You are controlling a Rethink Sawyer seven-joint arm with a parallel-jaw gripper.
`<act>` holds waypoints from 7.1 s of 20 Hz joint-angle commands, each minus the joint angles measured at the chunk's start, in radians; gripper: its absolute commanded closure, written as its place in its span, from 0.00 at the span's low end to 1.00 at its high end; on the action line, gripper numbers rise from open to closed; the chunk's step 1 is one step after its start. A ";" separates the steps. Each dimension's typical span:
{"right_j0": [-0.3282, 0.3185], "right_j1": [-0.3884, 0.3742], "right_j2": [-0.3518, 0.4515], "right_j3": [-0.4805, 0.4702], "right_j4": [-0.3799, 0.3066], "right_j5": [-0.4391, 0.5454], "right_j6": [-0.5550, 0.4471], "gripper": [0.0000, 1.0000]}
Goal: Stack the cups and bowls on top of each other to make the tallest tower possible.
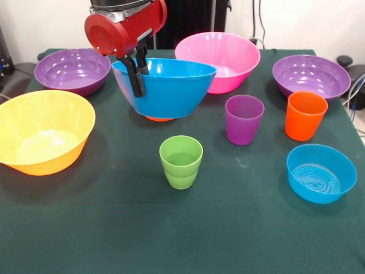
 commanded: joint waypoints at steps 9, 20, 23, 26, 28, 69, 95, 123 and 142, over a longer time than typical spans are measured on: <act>0.068 0.048 -0.065 -0.047 -0.052 0.003 0.083 1.00; 0.074 0.093 -0.065 -0.119 -0.048 0.036 0.046 1.00; 0.076 0.102 -0.066 -0.128 -0.052 0.032 0.044 1.00; 0.074 0.107 -0.062 -0.131 -0.055 0.023 0.036 1.00; 0.073 0.105 -0.059 -0.131 -0.059 0.022 0.024 1.00; 0.113 0.160 -0.113 -0.106 -0.071 -0.090 0.104 1.00; 0.149 0.149 -0.169 -0.136 -0.076 -0.071 0.075 1.00; 0.167 0.172 -0.187 -0.154 -0.079 -0.057 0.083 1.00; 0.182 0.231 -0.197 -0.232 -0.081 0.021 0.022 1.00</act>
